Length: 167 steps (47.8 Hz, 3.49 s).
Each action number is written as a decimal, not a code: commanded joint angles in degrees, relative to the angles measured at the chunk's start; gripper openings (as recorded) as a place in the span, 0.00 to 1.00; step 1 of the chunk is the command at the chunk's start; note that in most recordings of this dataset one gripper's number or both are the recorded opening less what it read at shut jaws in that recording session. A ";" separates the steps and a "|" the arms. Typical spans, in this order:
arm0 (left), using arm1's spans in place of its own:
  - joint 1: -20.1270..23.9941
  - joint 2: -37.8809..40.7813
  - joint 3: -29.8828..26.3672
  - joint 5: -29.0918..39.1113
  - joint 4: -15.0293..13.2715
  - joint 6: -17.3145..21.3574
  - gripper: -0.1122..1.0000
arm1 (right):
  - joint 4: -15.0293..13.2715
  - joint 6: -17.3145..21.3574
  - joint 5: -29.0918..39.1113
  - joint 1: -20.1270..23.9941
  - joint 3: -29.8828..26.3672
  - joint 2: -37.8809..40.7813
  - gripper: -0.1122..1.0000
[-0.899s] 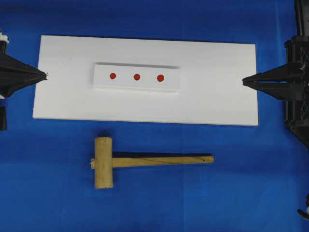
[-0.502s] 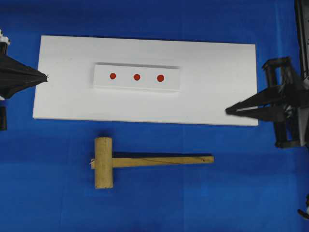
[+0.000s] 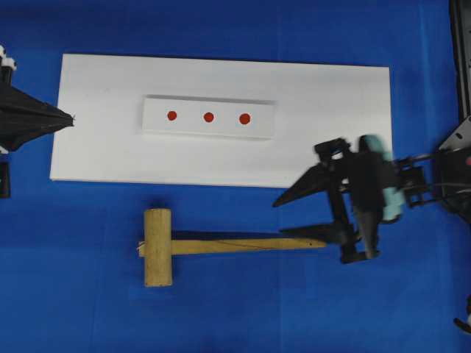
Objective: Hit the mark with a hammer.
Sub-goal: 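Move the right gripper down to the wooden mallet's handle, then close the right gripper on the mallet handle near its end, then lift the mallet and swing it over the board toward the left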
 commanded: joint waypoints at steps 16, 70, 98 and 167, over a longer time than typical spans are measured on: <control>-0.09 0.26 0.35 -0.26 -0.18 -0.09 0.10 | 6.50 0.18 -13.89 2.55 -7.03 21.45 0.87; 0.09 0.00 0.88 -0.09 -0.18 -2.02 0.10 | 11.95 -1.49 -17.93 4.48 -12.66 34.72 0.19; 0.09 0.00 0.88 0.79 -0.09 -2.02 0.10 | 11.87 -5.71 -9.58 4.31 -11.95 17.23 0.19; 0.09 0.26 0.97 2.20 -0.09 -4.22 0.10 | 11.25 -30.76 -12.83 -13.54 -10.46 9.32 0.19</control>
